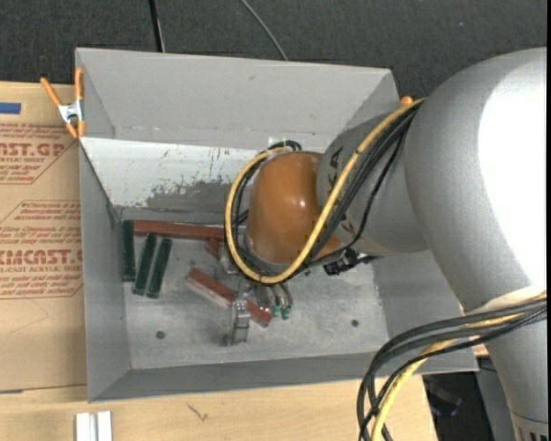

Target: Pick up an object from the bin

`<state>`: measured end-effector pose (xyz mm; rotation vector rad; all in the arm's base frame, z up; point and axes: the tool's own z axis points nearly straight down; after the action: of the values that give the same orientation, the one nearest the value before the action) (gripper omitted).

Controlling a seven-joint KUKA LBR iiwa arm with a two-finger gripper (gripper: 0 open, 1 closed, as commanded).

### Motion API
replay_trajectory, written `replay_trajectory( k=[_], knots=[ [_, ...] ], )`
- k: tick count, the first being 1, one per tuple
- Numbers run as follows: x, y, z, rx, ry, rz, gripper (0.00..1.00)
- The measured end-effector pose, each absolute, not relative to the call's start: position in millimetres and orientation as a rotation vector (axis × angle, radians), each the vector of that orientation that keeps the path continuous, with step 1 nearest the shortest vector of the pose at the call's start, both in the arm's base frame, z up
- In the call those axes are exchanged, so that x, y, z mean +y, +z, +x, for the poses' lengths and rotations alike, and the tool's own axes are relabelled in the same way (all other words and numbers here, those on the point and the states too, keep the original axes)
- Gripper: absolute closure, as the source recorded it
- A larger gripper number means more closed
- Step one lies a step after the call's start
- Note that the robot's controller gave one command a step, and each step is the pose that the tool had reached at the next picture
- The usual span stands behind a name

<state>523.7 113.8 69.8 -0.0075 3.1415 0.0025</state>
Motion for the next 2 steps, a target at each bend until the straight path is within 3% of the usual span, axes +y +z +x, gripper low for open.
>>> replay_trajectory(
  k=[1, 2],
  knots=[
    [113.9, 70.4, 523.9, 3.142, 0.003, -0.007, 1.0],
    [113.9, 70.4, 523.9, 3.142, 0.003, -0.007, 1.0]
  ],
)
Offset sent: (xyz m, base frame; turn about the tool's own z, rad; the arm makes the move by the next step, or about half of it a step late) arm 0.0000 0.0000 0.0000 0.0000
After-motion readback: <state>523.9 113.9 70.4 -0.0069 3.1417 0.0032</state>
